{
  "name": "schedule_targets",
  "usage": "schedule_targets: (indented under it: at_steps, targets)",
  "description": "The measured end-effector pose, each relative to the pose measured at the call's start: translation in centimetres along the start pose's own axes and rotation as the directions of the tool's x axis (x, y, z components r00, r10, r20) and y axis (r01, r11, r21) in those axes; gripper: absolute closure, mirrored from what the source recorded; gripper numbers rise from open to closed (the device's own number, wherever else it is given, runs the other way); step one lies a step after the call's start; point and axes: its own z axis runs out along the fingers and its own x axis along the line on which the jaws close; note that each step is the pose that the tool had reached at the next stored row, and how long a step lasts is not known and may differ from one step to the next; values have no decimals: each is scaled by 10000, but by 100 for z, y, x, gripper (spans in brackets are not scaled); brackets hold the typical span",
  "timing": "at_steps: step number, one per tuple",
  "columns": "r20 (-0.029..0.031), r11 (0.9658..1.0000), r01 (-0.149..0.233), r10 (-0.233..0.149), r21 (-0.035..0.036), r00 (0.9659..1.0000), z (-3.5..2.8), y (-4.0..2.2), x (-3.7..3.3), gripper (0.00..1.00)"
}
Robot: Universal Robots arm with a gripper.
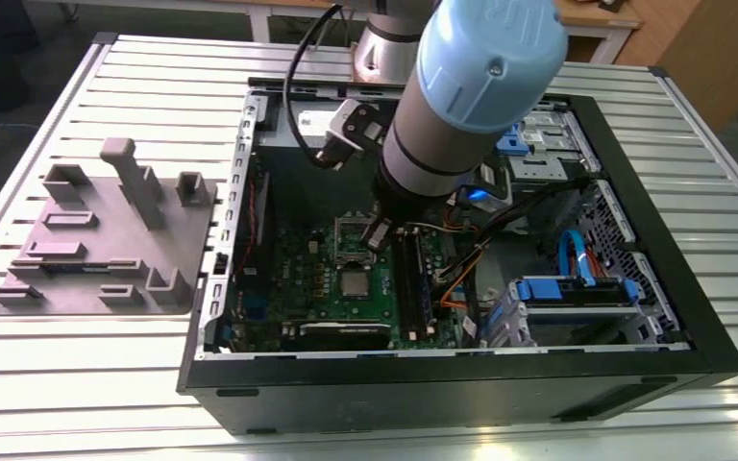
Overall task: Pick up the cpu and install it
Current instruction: 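Close the cpu cover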
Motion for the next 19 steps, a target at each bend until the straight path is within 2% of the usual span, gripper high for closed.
schedule_targets:
  at_steps: [2, 8, 12, 15, 19]
  targets:
    - [-11, 10000, 48, -48, -10, 10000, 20, 6, -20, 90]
    - [25, 10000, 52, -52, -31, 10000, 117, 51, -128, 90]
    - [33, 10000, 53, -52, -37, 10000, 118, -44, -190, 90]
    - [46, 10000, 54, -54, -45, 10000, 127, -54, -198, 90]
    - [132, 9999, 64, -63, -98, 9999, 156, -55, -198, 90]
